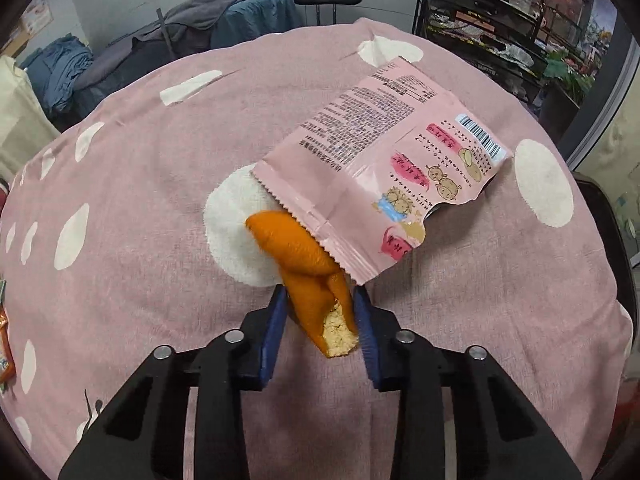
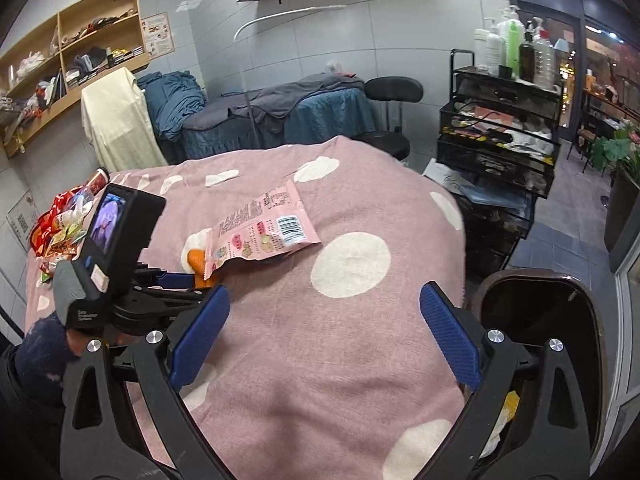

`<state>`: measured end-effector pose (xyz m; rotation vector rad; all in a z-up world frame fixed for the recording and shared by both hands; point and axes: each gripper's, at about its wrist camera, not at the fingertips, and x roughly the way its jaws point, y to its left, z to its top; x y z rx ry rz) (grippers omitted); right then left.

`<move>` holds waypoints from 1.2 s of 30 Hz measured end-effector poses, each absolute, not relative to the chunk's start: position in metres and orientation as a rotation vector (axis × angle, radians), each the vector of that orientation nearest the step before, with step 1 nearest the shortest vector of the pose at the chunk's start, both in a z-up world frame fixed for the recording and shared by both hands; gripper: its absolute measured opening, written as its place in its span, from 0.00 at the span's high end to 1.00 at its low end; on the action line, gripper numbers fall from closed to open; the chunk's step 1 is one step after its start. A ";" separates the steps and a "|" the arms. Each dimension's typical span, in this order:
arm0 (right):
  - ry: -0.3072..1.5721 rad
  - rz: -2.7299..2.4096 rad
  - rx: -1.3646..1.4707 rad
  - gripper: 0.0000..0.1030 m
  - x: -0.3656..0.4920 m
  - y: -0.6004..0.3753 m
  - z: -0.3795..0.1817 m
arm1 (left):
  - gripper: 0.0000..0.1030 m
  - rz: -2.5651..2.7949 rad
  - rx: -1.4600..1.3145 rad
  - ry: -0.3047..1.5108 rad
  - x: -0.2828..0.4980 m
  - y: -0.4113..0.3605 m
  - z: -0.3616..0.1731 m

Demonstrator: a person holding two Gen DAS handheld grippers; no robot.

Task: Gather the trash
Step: 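Grasp the orange peel with the left gripper while the right grasps the pink snack wrapper, then carry the pink snack wrapper to the bin and release it with the right gripper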

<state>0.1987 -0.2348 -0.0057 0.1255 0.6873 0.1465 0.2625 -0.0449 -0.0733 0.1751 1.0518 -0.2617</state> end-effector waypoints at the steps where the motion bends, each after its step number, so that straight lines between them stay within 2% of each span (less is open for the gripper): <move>1: 0.697 0.164 0.130 0.08 0.204 -0.234 -0.007 | 0.73 -0.256 0.160 1.042 0.261 -0.040 -0.072; 3: 0.720 0.186 0.120 0.08 0.218 -0.227 -0.011 | 0.76 -0.238 0.127 1.021 0.254 -0.026 -0.066; 5: 0.748 0.199 0.103 0.08 0.231 -0.221 -0.016 | 0.83 -0.214 0.094 0.995 0.246 -0.009 -0.060; 10: 0.815 0.238 0.088 0.08 0.274 -0.208 -0.027 | 0.86 -0.162 0.009 0.936 0.233 0.027 -0.047; 19: 0.915 0.329 0.170 0.08 0.362 -0.212 -0.042 | 0.86 -0.212 -0.054 0.959 0.239 0.031 -0.052; 20: 0.918 0.336 0.168 0.08 0.367 -0.210 -0.043 | 0.86 -0.234 -0.064 0.970 0.241 0.029 -0.052; 21: 0.907 0.341 0.160 0.09 0.370 -0.208 -0.042 | 0.79 -0.251 -0.067 0.979 0.244 0.025 -0.052; 22: 0.897 0.351 0.142 0.11 0.372 -0.204 -0.041 | 0.63 -0.258 -0.054 0.979 0.245 0.020 -0.052; 23: 0.893 0.366 0.125 0.20 0.374 -0.201 -0.041 | 0.54 -0.262 -0.027 0.977 0.246 0.013 -0.052; 24: 0.895 0.393 0.115 0.31 0.376 -0.197 -0.041 | 0.40 -0.270 -0.005 0.975 0.246 0.008 -0.052; 25: 0.902 0.420 0.117 0.36 0.379 -0.195 -0.042 | 0.38 -0.283 0.020 0.975 0.247 0.001 -0.052; 27: 0.938 0.489 0.118 0.54 0.381 -0.187 -0.047 | 0.33 -0.305 0.073 0.993 0.249 -0.013 -0.054; 28: 0.940 0.497 0.110 0.59 0.382 -0.187 -0.046 | 0.30 -0.313 0.103 1.005 0.251 -0.020 -0.056; 29: 0.935 0.506 0.097 0.72 0.380 -0.185 -0.046 | 0.29 -0.319 0.123 1.012 0.253 -0.026 -0.057; 32: 0.903 0.528 0.114 0.82 0.369 -0.185 -0.042 | 0.29 -0.350 0.180 1.062 0.263 -0.041 -0.067; 36: 0.816 0.511 0.104 0.83 0.340 -0.188 -0.023 | 0.31 -0.352 0.257 1.112 0.278 -0.057 -0.084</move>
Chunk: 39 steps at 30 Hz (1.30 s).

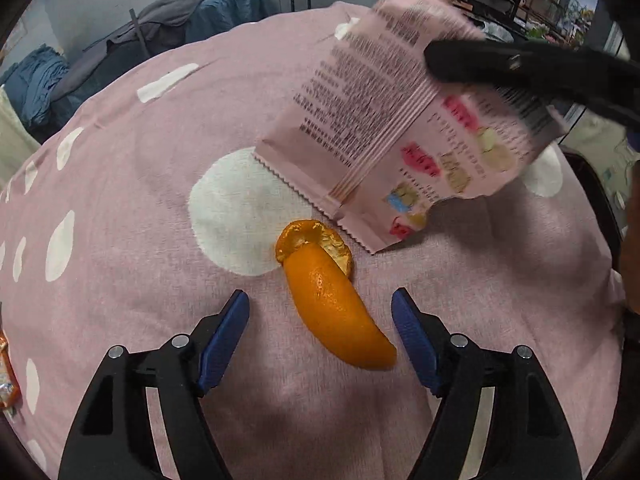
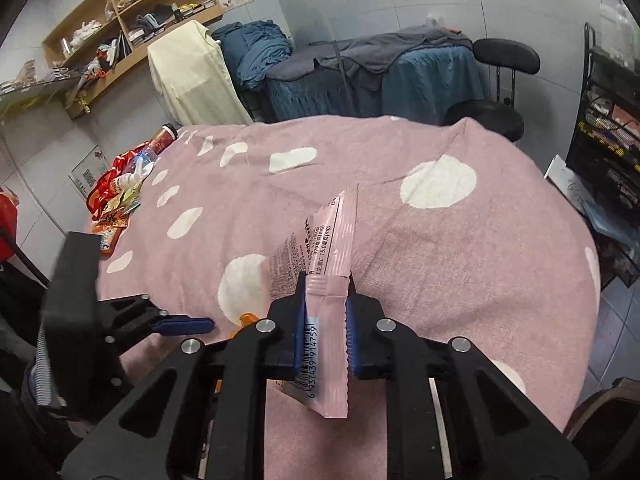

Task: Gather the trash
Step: 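Carry the pink snack wrapper to the bin and release it with the right gripper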

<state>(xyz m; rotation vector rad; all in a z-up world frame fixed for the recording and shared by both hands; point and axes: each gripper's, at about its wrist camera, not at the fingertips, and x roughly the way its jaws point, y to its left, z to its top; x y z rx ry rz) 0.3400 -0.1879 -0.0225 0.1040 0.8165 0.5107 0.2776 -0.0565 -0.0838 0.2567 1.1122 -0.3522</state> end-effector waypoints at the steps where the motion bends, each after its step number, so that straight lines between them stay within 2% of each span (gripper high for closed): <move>1: 0.790 0.499 0.098 0.83 0.331 -0.189 -0.016 | 0.39 -0.347 0.270 1.106 0.279 -0.059 -0.085; 2: 0.770 0.486 0.092 0.83 0.324 -0.191 -0.011 | 0.45 -0.342 0.282 1.101 0.280 -0.060 -0.085; 3: 0.744 0.460 0.080 0.83 0.316 -0.193 -0.006 | 0.59 -0.340 0.288 1.099 0.281 -0.062 -0.085; 4: 0.716 0.425 0.060 0.83 0.307 -0.194 0.001 | 0.66 -0.340 0.284 1.100 0.282 -0.062 -0.086; 7: 0.653 0.362 0.036 0.83 0.285 -0.202 0.014 | 0.74 -0.345 0.252 1.085 0.281 -0.056 -0.084; 22: 0.564 0.228 0.085 0.83 0.205 -0.247 0.032 | 0.75 -0.349 0.074 0.876 0.205 -0.029 -0.017; 39: 0.495 -0.080 0.084 0.83 0.106 -0.311 0.025 | 0.75 -0.518 0.068 0.791 0.150 -0.084 0.005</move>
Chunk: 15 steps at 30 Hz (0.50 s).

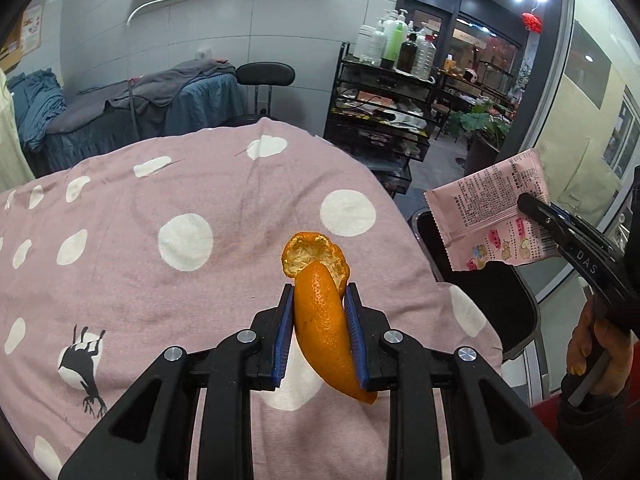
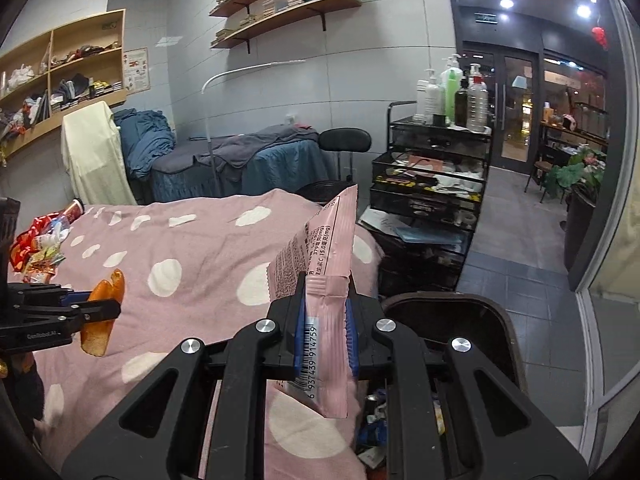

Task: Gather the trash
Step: 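Carry the pink snack wrapper to the bin and release it with the right gripper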

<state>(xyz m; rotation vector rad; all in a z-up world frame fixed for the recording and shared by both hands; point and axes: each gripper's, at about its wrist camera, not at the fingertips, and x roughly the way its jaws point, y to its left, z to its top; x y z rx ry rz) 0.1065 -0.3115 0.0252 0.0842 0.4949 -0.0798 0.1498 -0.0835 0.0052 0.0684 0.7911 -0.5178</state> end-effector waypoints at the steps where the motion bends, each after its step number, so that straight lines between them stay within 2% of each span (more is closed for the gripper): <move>1: 0.495 -0.094 0.084 0.83 0.103 -0.315 0.025 | 0.75 -0.532 0.072 0.793 0.150 -0.089 0.005; 8: 0.522 -0.269 0.031 0.83 0.081 -0.346 0.009 | 0.75 -0.616 0.095 0.800 0.143 -0.127 0.003; 15: 0.635 -0.378 0.034 0.83 0.085 -0.376 -0.027 | 0.75 -0.667 0.130 0.801 0.138 -0.156 0.000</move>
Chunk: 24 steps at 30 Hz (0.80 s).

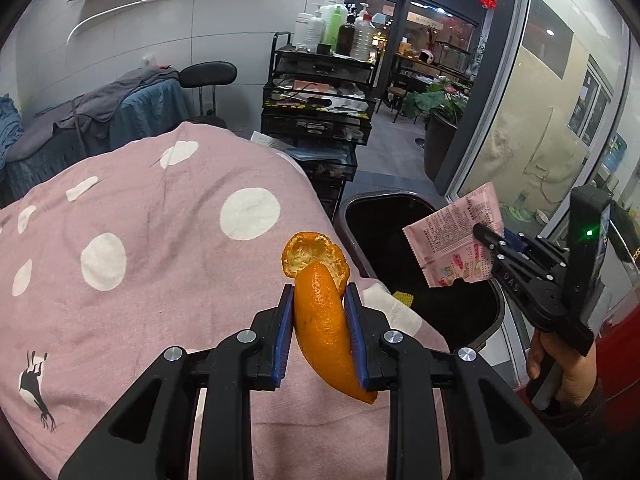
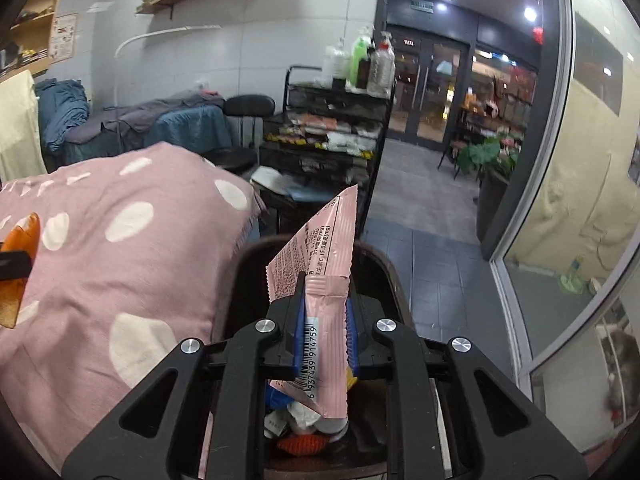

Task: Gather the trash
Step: 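Carry the pink snack wrapper to the bin and release it with the right gripper, then lower the orange peel into the bin and open the left gripper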

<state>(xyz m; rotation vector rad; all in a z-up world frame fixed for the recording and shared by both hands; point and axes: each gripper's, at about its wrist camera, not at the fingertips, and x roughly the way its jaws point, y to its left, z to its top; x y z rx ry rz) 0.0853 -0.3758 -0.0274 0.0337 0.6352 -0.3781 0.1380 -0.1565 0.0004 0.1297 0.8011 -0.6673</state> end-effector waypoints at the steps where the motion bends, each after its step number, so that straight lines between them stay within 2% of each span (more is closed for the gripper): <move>1: 0.651 -0.381 0.039 0.83 0.086 -0.380 -0.033 | 0.75 -0.673 0.135 0.803 0.138 -0.159 0.000; 8: 0.724 -0.385 0.076 0.83 0.091 -0.391 -0.065 | 0.75 -0.700 0.158 0.822 0.138 -0.179 -0.008; 10: 0.749 -0.388 0.086 0.75 0.094 -0.392 -0.073 | 0.75 -0.703 0.167 0.826 0.136 -0.183 -0.010; 12: 0.754 -0.390 0.091 0.38 0.095 -0.390 -0.077 | 0.75 -0.707 0.174 0.831 0.136 -0.186 -0.013; 14: 0.740 -0.397 0.097 0.26 0.091 -0.387 -0.079 | 0.75 -0.711 0.179 0.836 0.135 -0.189 -0.014; 16: 0.739 -0.391 0.110 0.26 0.087 -0.387 -0.081 | 0.75 -0.720 0.179 0.843 0.135 -0.192 -0.016; 18: 0.731 -0.395 0.127 0.21 0.084 -0.389 -0.080 | 0.75 -0.727 0.185 0.845 0.134 -0.197 -0.015; 24: 0.690 -0.405 0.183 0.14 0.070 -0.398 -0.076 | 0.75 -0.757 0.202 0.835 0.132 -0.214 -0.011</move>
